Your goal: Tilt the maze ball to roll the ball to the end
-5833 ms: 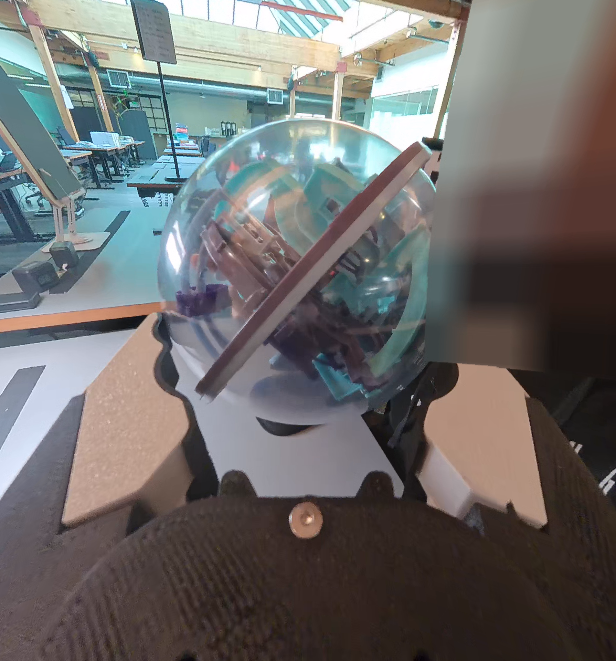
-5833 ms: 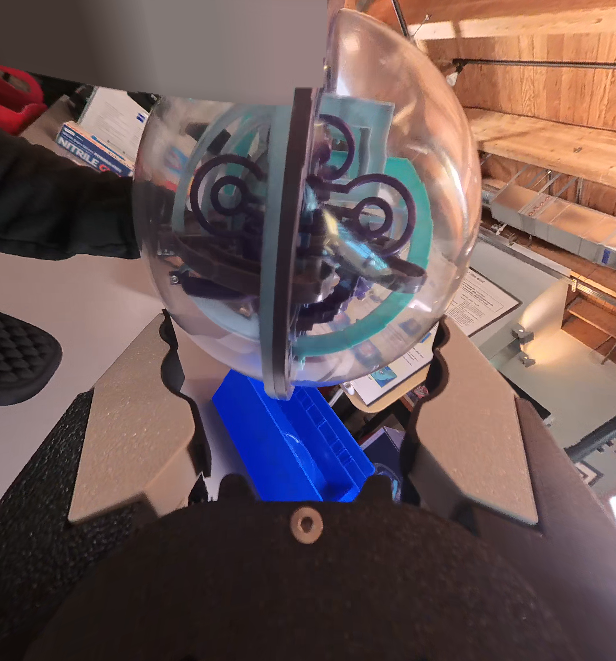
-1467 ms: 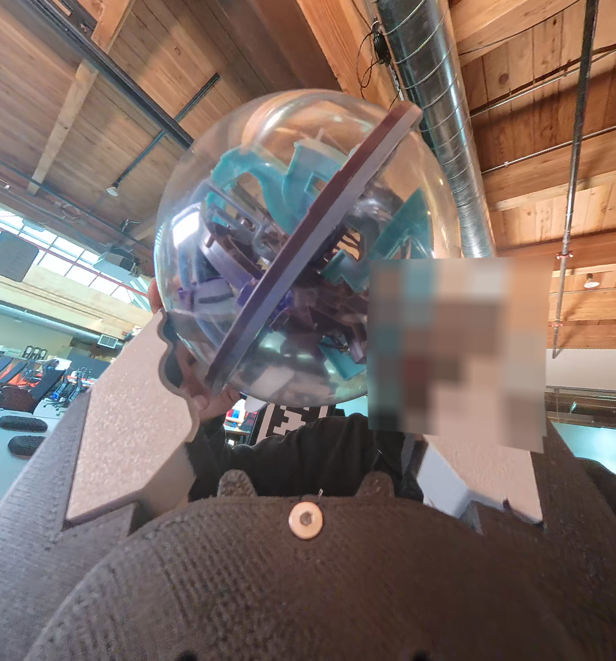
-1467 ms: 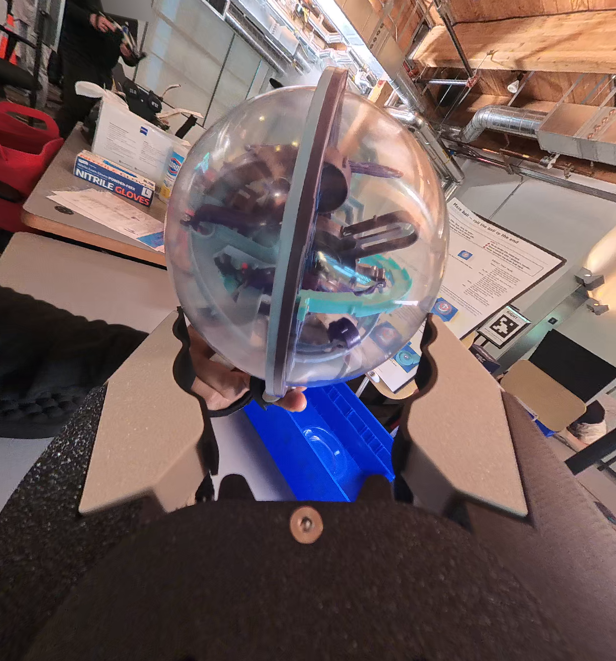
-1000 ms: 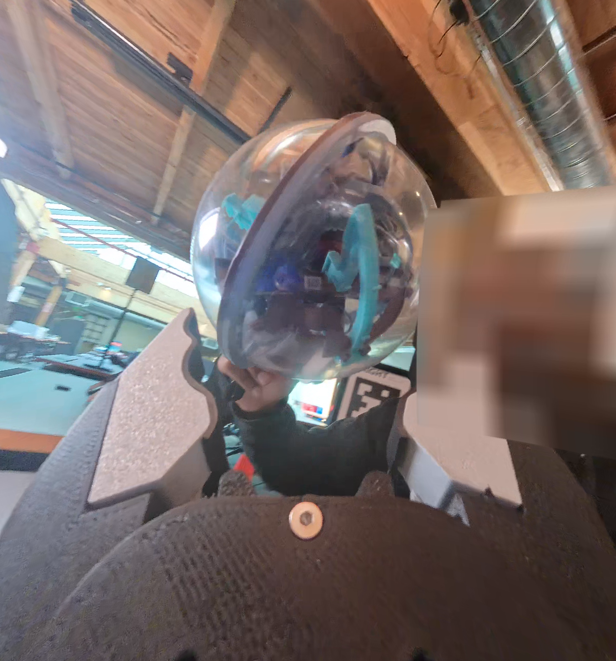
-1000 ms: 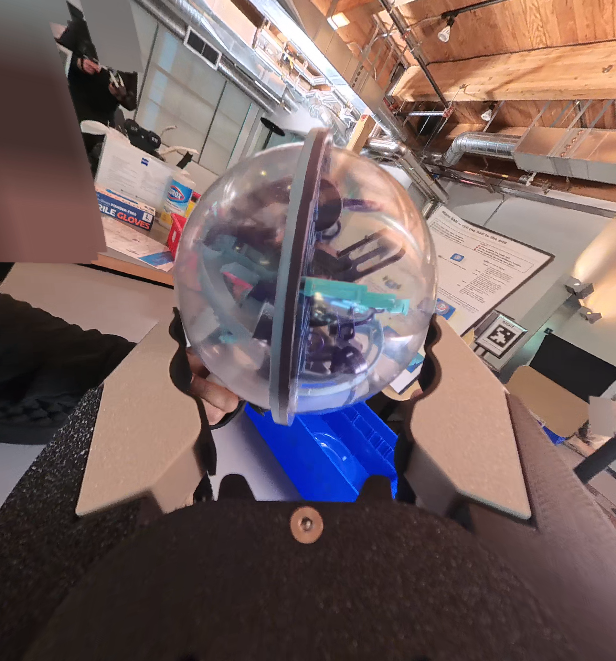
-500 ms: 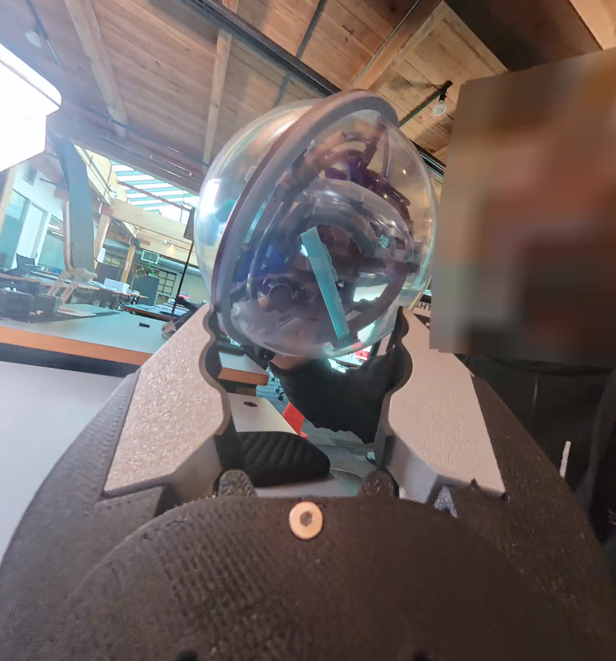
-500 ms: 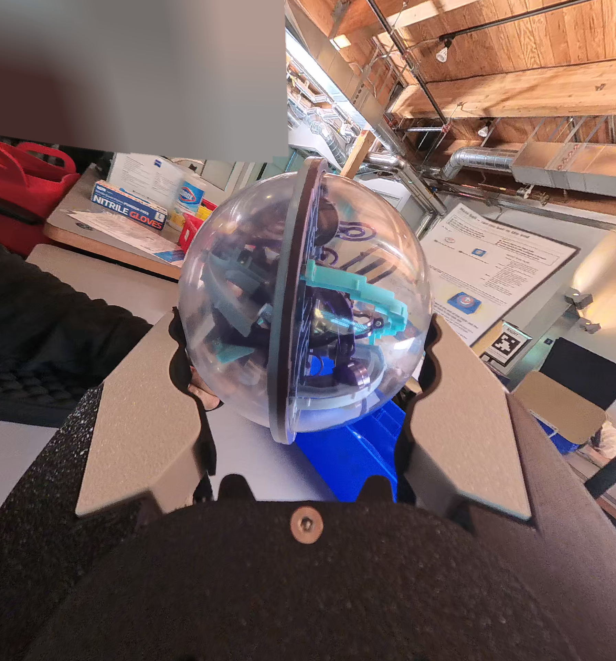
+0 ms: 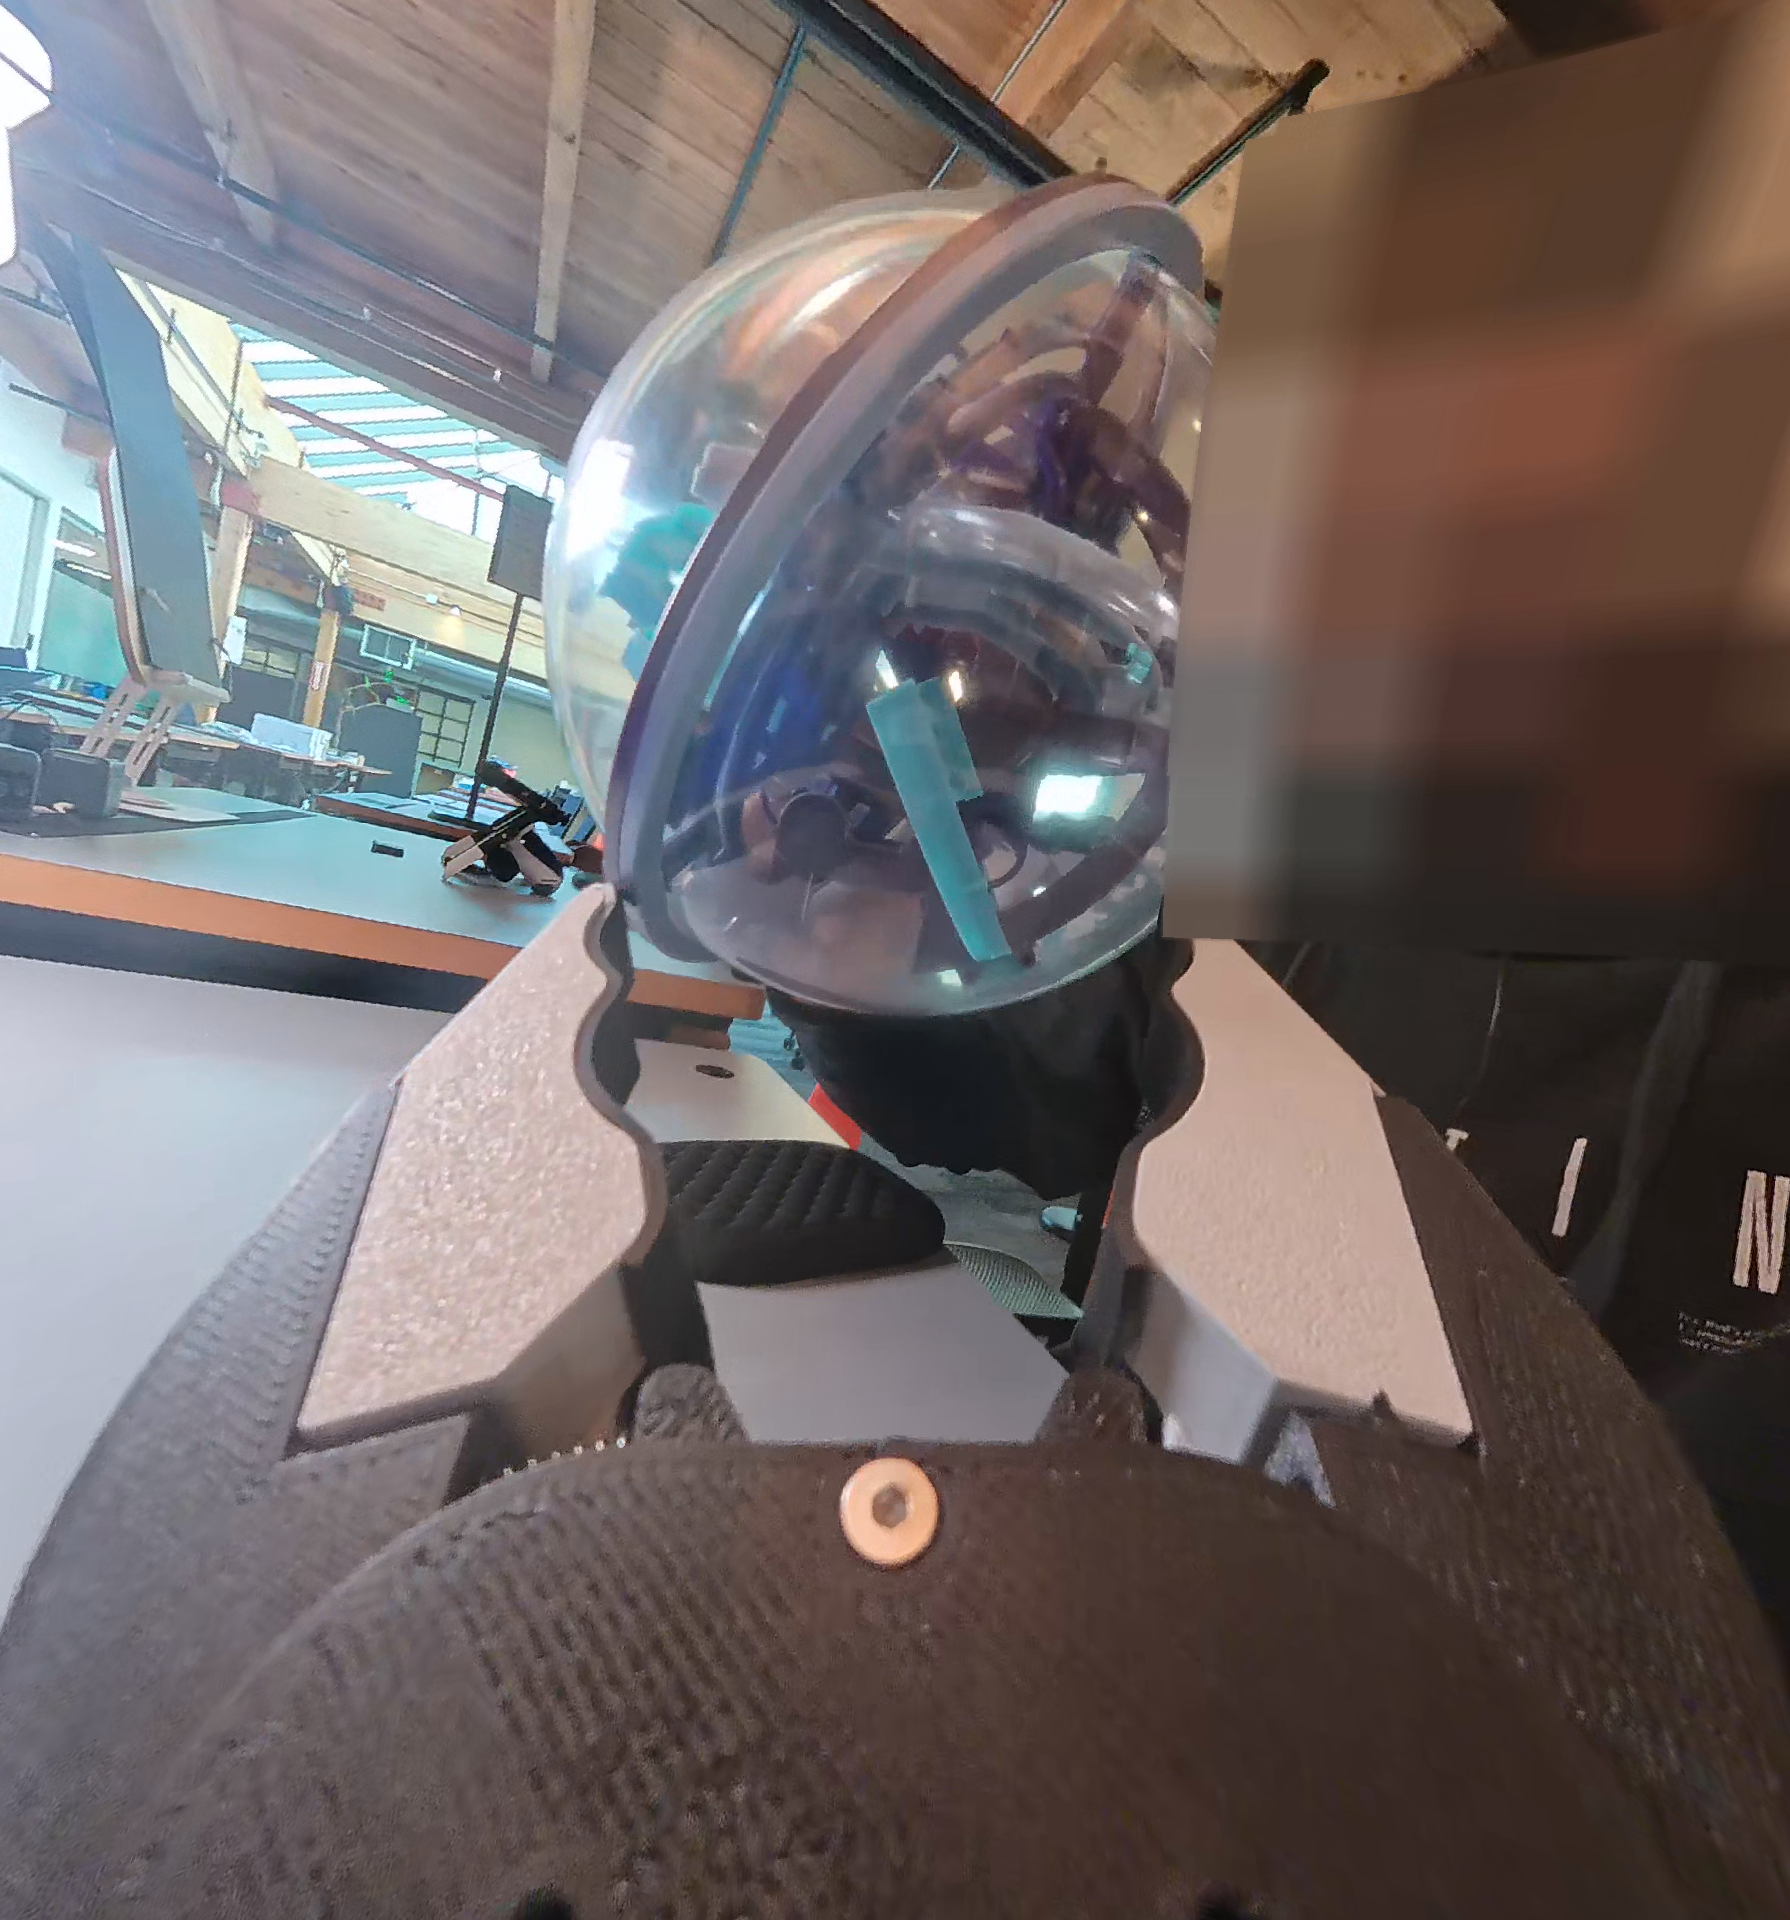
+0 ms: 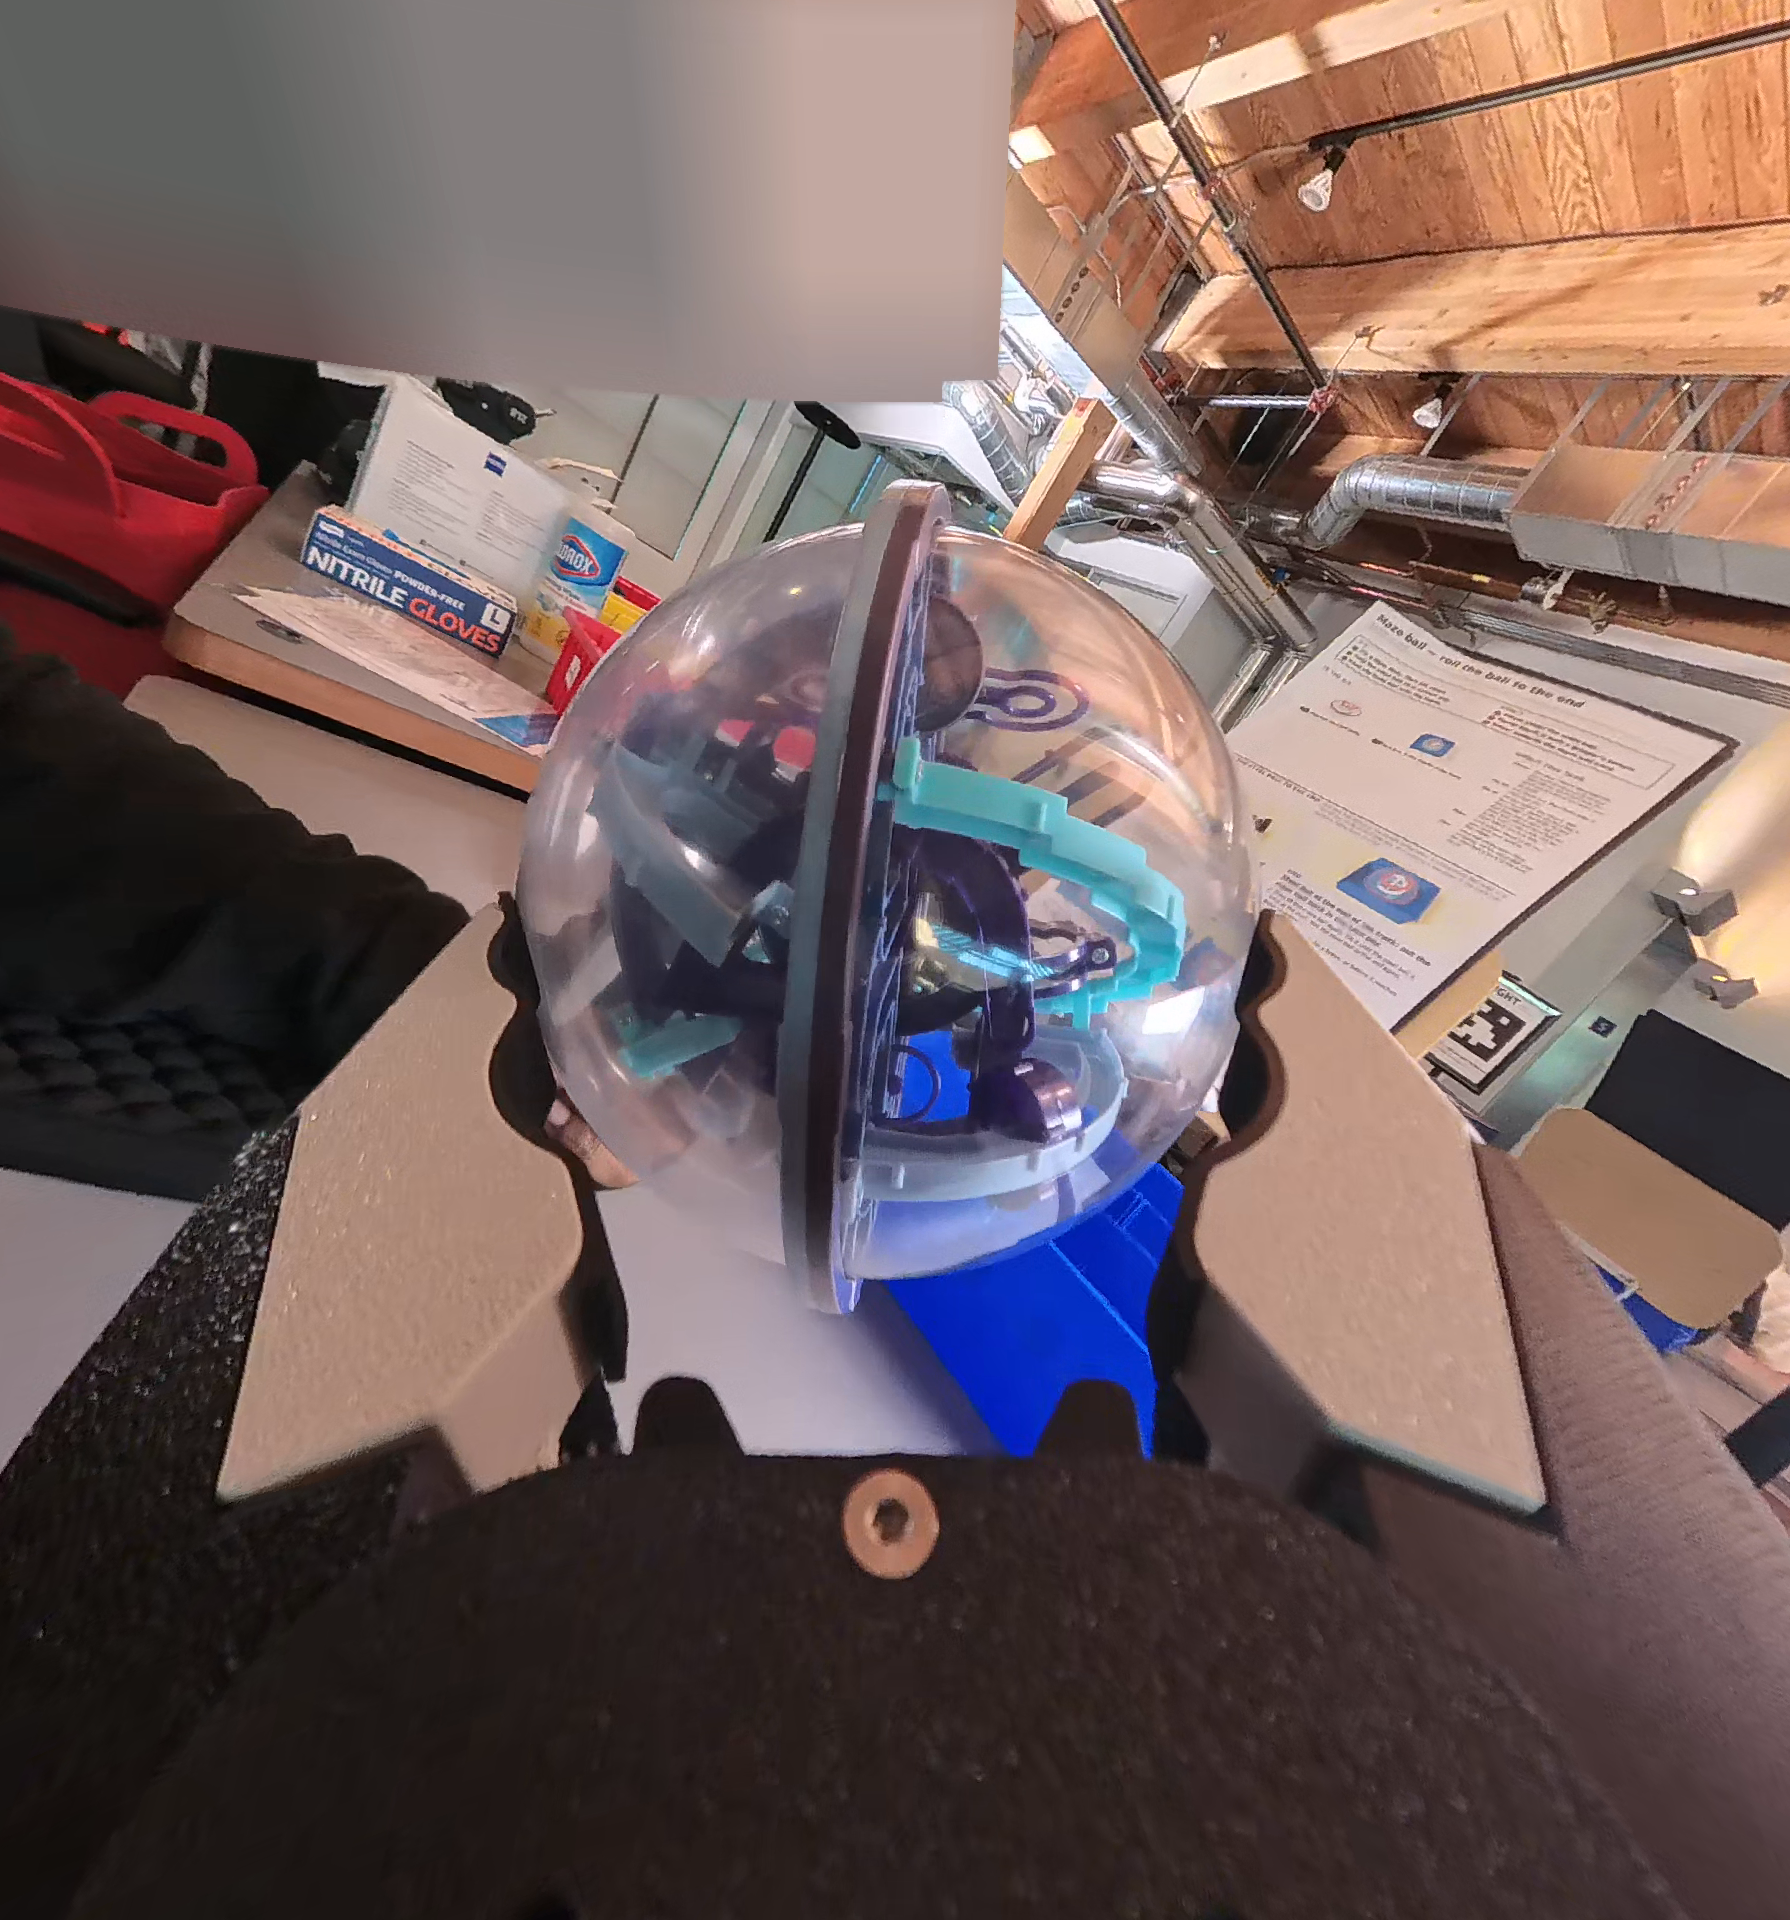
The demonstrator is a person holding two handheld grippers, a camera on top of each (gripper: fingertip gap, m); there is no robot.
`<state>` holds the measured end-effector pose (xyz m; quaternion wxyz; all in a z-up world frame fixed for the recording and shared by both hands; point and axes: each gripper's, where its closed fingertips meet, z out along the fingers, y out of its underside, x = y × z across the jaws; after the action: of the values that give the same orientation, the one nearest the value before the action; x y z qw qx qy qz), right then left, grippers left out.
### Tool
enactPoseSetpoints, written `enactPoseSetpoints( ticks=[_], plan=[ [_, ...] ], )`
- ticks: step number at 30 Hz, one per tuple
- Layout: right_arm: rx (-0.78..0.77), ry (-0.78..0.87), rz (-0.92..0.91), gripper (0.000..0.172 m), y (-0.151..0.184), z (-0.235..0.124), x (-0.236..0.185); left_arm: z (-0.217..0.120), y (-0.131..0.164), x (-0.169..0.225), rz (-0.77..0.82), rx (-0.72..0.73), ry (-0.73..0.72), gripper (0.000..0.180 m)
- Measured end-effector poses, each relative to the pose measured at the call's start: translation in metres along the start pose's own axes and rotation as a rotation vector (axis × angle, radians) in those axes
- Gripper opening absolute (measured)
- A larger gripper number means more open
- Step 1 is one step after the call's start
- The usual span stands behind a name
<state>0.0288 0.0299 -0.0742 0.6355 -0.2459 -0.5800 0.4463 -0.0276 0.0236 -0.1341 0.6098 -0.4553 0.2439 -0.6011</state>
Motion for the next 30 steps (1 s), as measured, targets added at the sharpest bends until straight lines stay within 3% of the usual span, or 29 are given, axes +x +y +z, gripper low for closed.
enactPoseSetpoints(
  ticks=[9,22,27,30],
  plan=[
    [-0.043,-0.094,0.023,0.132,0.015,-0.014,0.002,0.012,0.024,-0.008,0.178,-0.173,-0.231,0.104],
    [-0.097,-0.207,-0.002,0.133,0.029,-0.014,-0.004,0.011,0.039,-0.011,0.315,-0.295,-0.492,0.115],
    [-0.144,-0.218,0.011,0.129,0.056,-0.014,-0.018,-0.006,0.068,-0.031,0.371,-0.456,-0.68,0.134],
    [-0.19,-0.237,0.0,0.13,0.074,-0.014,-0.032,-0.021,0.095,-0.04,0.363,-0.596,-0.757,0.135]
  ],
)
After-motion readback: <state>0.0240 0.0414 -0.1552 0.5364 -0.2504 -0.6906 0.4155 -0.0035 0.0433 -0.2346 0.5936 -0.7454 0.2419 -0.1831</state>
